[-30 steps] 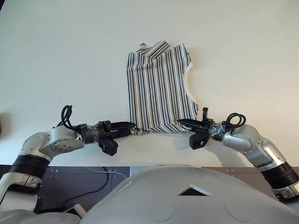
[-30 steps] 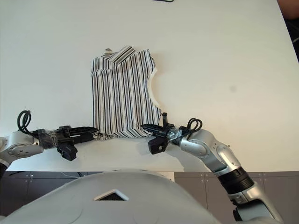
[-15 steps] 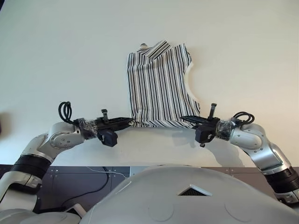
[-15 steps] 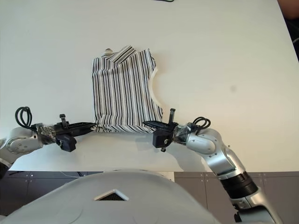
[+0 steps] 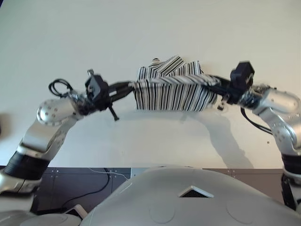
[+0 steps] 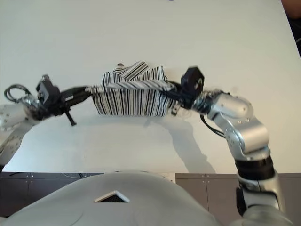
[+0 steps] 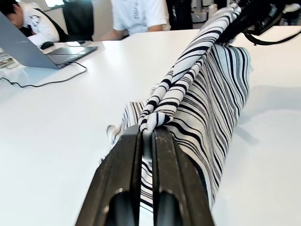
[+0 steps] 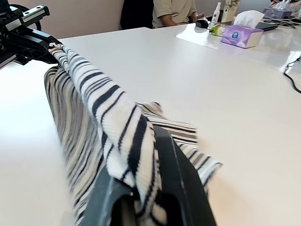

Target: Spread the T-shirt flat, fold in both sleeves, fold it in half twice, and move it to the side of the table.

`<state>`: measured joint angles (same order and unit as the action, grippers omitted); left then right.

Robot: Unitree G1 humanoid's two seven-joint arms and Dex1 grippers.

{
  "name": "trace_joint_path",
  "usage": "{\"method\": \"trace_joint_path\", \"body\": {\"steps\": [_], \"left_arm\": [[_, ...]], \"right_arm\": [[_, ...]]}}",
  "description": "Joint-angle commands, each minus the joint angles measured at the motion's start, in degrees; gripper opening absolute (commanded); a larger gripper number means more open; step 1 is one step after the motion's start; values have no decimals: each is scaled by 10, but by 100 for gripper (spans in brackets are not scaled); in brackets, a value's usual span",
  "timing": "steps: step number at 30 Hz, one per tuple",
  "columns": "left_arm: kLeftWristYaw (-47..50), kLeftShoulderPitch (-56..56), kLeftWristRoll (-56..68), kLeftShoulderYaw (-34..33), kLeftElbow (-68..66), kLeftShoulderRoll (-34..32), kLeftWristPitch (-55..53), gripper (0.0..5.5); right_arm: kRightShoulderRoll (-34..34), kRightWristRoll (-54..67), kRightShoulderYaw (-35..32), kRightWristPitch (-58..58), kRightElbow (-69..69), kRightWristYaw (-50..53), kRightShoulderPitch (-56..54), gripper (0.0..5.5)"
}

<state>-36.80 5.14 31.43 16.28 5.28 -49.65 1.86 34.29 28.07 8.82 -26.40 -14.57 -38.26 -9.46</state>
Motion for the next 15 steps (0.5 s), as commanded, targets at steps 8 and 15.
{"method": "trace_joint_path", "body": {"steps": [8,15], "left_arm": [[13,150,-211,6,-359,201,88,10],[26,162,-173,-84,-370,266,55,95]], "right_arm": [[-169,-174,53,162,447,37,-189,10],[-199,-189,-2,233,560,57,-246,125]]}}
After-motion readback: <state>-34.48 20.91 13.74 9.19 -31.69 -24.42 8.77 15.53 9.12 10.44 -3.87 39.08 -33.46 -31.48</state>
